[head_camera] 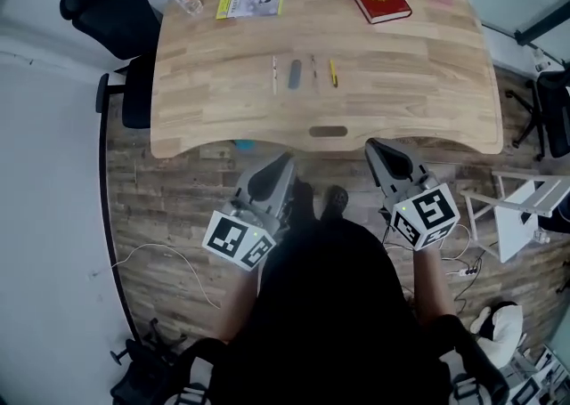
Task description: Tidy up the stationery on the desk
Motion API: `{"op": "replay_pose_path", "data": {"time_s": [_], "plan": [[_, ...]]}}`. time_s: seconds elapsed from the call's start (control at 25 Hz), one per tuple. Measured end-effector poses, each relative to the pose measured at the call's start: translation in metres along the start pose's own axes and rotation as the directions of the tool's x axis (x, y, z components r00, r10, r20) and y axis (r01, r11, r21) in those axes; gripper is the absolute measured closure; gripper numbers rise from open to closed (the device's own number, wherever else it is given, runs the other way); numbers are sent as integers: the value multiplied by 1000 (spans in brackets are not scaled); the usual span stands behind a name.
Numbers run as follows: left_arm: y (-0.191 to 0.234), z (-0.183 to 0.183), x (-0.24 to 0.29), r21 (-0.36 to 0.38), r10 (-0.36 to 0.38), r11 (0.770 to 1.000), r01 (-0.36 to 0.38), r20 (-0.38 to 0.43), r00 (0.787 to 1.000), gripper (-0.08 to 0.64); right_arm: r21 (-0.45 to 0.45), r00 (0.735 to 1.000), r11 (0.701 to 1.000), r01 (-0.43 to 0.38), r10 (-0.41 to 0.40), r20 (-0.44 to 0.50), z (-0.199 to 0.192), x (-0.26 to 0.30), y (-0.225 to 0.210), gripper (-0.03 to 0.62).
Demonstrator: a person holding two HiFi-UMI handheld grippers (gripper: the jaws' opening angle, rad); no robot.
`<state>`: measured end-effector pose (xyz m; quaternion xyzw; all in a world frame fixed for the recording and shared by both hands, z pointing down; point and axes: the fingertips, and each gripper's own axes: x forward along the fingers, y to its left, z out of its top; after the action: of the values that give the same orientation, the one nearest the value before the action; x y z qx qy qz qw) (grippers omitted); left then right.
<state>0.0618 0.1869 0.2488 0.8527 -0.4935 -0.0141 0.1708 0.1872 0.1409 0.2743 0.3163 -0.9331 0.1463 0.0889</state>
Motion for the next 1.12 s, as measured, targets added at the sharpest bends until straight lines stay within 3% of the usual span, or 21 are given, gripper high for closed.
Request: {"op": "replay_pose_path", "data": {"time_s": [0.16,0.4,1.12], "plan": [[-10,8,-7,32,-4,999,4,15,1000,520,-5,998,999,-46,46,39,15,-17,15,572],[-9,30,-7,59,-10,998,8,38,999,520,13,998,1000,-2,2,56,23,-27,8,572],[-9,4,-37,34,-1,999,0,24,1000,520,-12,997,999,-30,30,76,14,-30,37,572]]}}
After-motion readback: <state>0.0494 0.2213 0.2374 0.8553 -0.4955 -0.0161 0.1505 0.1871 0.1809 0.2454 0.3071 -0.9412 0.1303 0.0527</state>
